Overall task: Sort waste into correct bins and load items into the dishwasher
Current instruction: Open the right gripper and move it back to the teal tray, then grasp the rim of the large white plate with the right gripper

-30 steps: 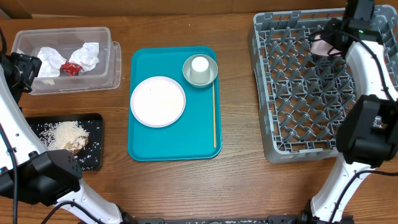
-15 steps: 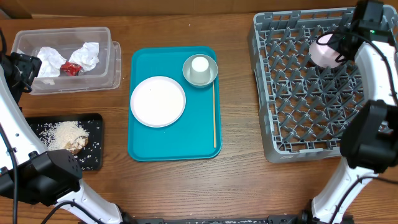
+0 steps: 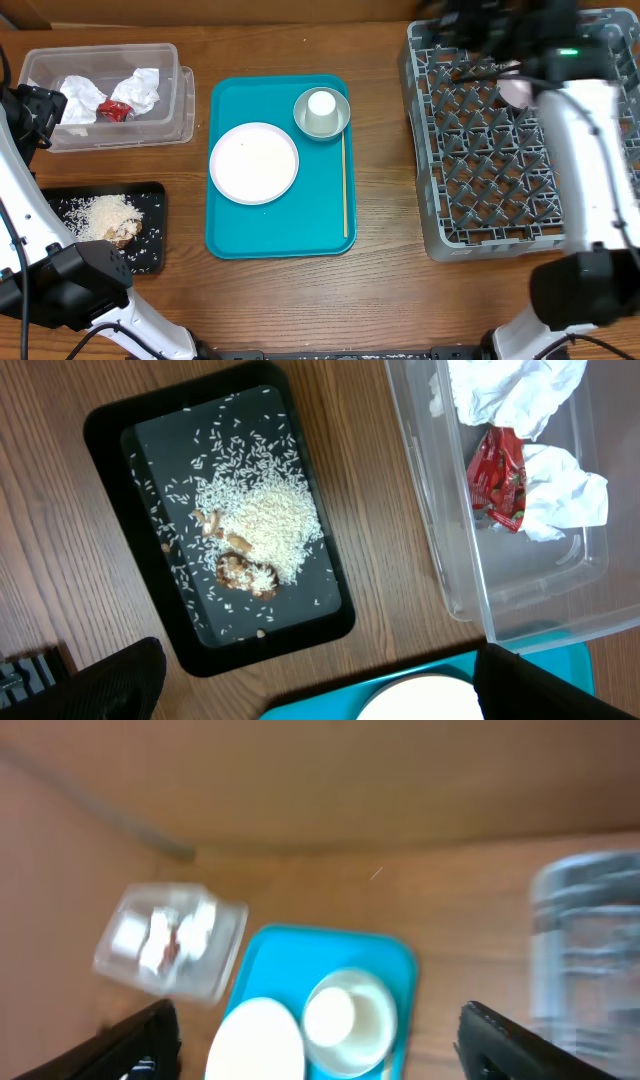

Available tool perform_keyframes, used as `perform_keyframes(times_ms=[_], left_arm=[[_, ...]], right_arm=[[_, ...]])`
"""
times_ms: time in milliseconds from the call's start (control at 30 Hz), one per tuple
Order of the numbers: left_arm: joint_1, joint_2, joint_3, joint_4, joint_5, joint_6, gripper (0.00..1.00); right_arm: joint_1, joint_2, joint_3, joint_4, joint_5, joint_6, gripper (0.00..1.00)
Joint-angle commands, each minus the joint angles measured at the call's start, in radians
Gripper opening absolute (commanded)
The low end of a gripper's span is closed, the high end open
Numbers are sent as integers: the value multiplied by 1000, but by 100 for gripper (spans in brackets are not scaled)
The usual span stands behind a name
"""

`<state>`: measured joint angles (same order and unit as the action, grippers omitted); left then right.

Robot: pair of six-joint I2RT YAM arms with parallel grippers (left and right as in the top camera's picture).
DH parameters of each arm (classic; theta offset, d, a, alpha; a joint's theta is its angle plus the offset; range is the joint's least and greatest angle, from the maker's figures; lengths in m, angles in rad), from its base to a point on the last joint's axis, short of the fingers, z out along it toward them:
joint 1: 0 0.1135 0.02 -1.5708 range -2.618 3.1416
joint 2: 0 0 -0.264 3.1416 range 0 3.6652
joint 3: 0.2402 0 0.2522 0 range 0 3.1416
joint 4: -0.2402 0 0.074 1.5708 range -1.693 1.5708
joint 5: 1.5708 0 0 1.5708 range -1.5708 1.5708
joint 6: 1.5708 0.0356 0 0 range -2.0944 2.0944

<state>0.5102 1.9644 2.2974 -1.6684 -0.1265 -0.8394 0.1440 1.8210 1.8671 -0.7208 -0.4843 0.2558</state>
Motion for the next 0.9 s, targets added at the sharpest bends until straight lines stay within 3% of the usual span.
perform_keyframes(times_ms=[0,100,333,467,733,867], left_arm=[[-7,10,0,1,1,-13,100],[-7,10,0,1,1,-13,100],[-7,10,0,1,1,-13,100],[-7,10,0,1,1,-13,100],[-7,10,0,1,0,-13,100],[-7,10,0,1,1,-13,100]], right_arm=[[146,36,-2,-21,237,-24,99],[284,64,-2,-34,367,-24,100],[523,202,-2,-29,449,-16,100],[579,277,-2,-30,559,18,100],[603,321,-2,-127,566,282,71],[603,366,-3,-158,563,319,67]])
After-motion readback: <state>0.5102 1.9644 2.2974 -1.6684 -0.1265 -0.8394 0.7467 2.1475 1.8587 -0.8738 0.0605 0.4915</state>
